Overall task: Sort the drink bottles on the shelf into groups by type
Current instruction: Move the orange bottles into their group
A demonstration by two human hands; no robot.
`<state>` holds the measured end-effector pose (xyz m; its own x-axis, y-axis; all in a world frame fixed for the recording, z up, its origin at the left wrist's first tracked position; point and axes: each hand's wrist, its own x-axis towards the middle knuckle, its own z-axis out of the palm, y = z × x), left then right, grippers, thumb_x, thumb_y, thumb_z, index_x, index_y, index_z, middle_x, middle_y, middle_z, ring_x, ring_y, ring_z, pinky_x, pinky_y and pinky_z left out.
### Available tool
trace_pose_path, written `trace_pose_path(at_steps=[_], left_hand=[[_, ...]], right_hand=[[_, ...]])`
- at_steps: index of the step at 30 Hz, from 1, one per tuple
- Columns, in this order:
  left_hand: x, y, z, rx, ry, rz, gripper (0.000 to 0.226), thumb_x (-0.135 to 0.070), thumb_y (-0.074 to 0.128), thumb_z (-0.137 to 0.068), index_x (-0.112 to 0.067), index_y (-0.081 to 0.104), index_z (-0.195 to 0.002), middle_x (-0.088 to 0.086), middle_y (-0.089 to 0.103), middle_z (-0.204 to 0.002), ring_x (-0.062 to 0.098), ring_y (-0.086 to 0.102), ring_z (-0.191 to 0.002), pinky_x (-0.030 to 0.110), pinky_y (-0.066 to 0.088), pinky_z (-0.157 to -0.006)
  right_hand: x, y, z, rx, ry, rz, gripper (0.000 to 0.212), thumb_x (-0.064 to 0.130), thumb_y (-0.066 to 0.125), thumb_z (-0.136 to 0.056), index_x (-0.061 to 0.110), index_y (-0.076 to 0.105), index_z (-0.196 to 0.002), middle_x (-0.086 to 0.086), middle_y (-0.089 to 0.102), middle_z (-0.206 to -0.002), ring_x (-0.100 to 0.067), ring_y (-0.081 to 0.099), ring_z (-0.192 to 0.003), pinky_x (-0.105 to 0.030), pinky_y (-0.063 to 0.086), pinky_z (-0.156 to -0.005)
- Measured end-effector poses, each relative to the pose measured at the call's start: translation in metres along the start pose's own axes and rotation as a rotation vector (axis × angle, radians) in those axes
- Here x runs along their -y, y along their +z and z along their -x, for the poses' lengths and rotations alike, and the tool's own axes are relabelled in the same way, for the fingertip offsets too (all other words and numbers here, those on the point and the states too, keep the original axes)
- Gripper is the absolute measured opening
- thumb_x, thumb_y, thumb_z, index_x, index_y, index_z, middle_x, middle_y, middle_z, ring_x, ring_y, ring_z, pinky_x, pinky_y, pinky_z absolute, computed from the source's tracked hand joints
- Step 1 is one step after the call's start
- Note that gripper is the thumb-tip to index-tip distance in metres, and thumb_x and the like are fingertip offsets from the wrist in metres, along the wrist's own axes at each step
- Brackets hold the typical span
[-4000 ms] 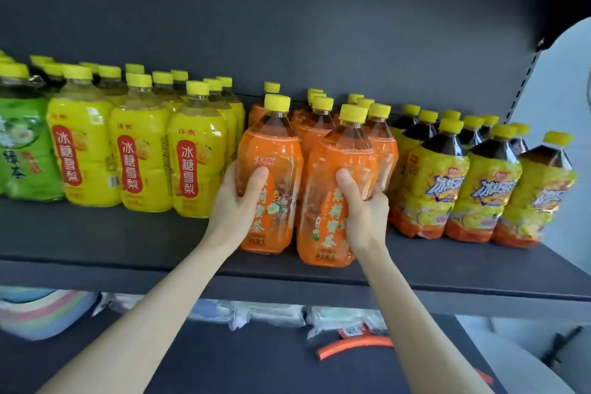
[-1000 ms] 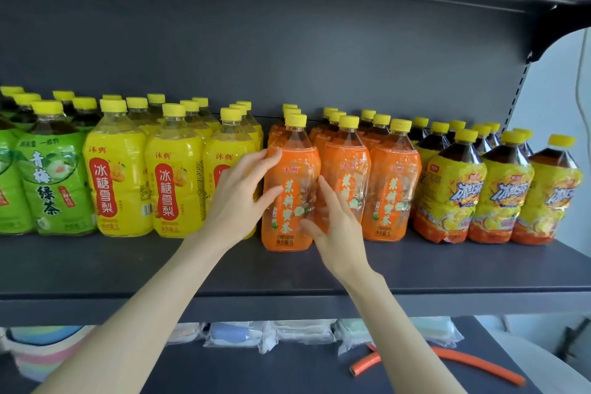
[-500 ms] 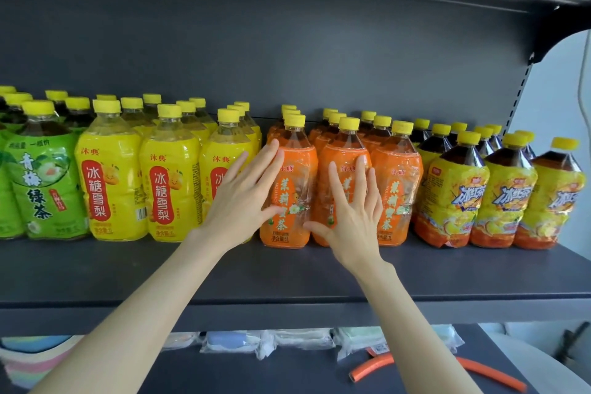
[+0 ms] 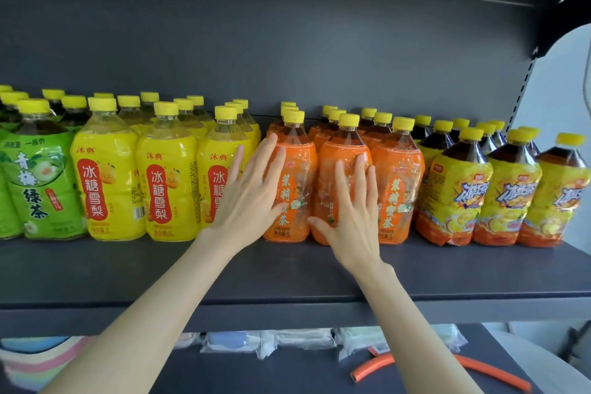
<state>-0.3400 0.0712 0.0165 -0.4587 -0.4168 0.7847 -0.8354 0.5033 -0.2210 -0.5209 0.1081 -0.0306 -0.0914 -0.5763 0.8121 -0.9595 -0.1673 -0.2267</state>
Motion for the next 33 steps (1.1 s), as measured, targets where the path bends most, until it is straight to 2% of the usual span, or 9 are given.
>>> trace_pose_path(at_steps=[2,4,12,21,25,27,29,31,33], left_hand=[[-0.002,-0.001,-0.003,0.026,0.018,0.038,0.112,-0.044,0.082,-0.063,-0.014,0.018,-0.149,0.022,0.014,-0.155,0.039,0.021,-0.141,0.053,0.005,-0.111],[-0.004,0.0,-0.005,0.068,0.041,0.03,0.112,-0.046,0.08,-0.065,-0.021,0.013,-0.15,0.022,0.009,-0.156,0.04,0.016,-0.142,0.053,0.003,-0.112],[-0.004,0.001,-0.002,-0.027,0.02,0.036,0.096,-0.04,0.087,-0.056,-0.014,0.045,-0.139,0.025,0.044,-0.138,0.042,0.045,-0.127,0.052,0.018,-0.107],[-0.006,0.004,0.001,-0.023,-0.027,0.048,0.095,-0.033,0.088,-0.057,-0.013,0.044,-0.138,0.025,0.045,-0.135,0.043,0.046,-0.124,0.054,0.015,-0.107],[-0.013,0.01,0.007,-0.026,-0.054,0.064,0.094,-0.03,0.084,-0.065,-0.014,0.036,-0.144,0.025,0.036,-0.144,0.043,0.038,-0.132,0.055,0.015,-0.107],[-0.02,0.013,0.008,-0.046,-0.057,0.077,0.094,-0.035,0.082,-0.067,-0.014,0.034,-0.145,0.025,0.03,-0.149,0.043,0.032,-0.135,0.056,0.012,-0.106],[-0.026,0.015,0.006,-0.049,-0.039,0.089,0.097,-0.044,0.078,-0.068,-0.015,0.029,-0.147,0.024,0.019,-0.153,0.042,0.02,-0.14,0.057,0.009,-0.107],[-0.029,0.017,0.002,-0.041,-0.024,0.085,0.1,-0.047,0.076,-0.068,-0.016,0.025,-0.148,0.022,0.013,-0.155,0.041,0.011,-0.141,0.056,0.007,-0.107],[-0.03,0.02,-0.001,-0.031,-0.027,0.074,0.102,-0.046,0.079,-0.066,-0.016,0.026,-0.148,0.023,0.016,-0.154,0.042,0.012,-0.141,0.055,0.011,-0.106]], right_hand=[[-0.005,-0.002,0.0,-0.005,0.014,-0.038,0.107,0.029,0.081,-0.075,0.028,0.007,-0.152,-0.012,-0.004,-0.162,-0.035,-0.001,-0.147,-0.053,0.019,-0.113],[-0.006,-0.003,0.0,-0.001,0.019,-0.04,0.107,0.024,0.08,-0.076,0.031,0.005,-0.152,-0.012,-0.006,-0.161,-0.037,0.002,-0.146,-0.053,0.021,-0.113],[-0.009,-0.001,0.003,-0.073,-0.045,-0.051,0.096,0.013,0.081,-0.074,0.024,0.024,-0.15,-0.007,0.004,-0.159,-0.036,0.011,-0.14,-0.057,0.038,-0.103],[-0.005,-0.002,0.003,-0.082,-0.048,-0.045,0.094,0.018,0.083,-0.072,0.023,0.029,-0.149,-0.008,0.011,-0.158,-0.037,0.017,-0.138,-0.053,0.053,-0.087],[-0.015,-0.017,0.001,-0.024,-0.041,-0.131,0.087,0.02,0.079,-0.078,0.024,0.03,-0.15,-0.008,0.016,-0.16,-0.031,0.024,-0.142,-0.035,0.039,-0.098],[-0.023,-0.025,0.002,-0.07,0.01,-0.152,0.084,0.025,0.076,-0.081,0.023,0.029,-0.15,-0.009,0.018,-0.16,-0.029,0.023,-0.143,-0.044,0.04,-0.104],[-0.029,-0.03,0.002,-0.127,0.121,-0.089,0.087,0.044,0.072,-0.08,0.025,0.026,-0.151,-0.012,0.011,-0.16,-0.032,0.011,-0.145,-0.056,0.026,-0.109],[-0.034,-0.032,0.0,-0.073,0.234,-0.065,0.099,0.061,0.067,-0.075,0.03,0.016,-0.154,-0.013,-0.006,-0.162,-0.034,-0.005,-0.147,-0.057,0.01,-0.113],[-0.038,-0.032,-0.003,0.003,0.261,-0.09,0.107,0.065,0.066,-0.071,0.033,0.007,-0.154,-0.012,-0.019,-0.16,-0.037,-0.017,-0.146,-0.059,0.003,-0.114]])
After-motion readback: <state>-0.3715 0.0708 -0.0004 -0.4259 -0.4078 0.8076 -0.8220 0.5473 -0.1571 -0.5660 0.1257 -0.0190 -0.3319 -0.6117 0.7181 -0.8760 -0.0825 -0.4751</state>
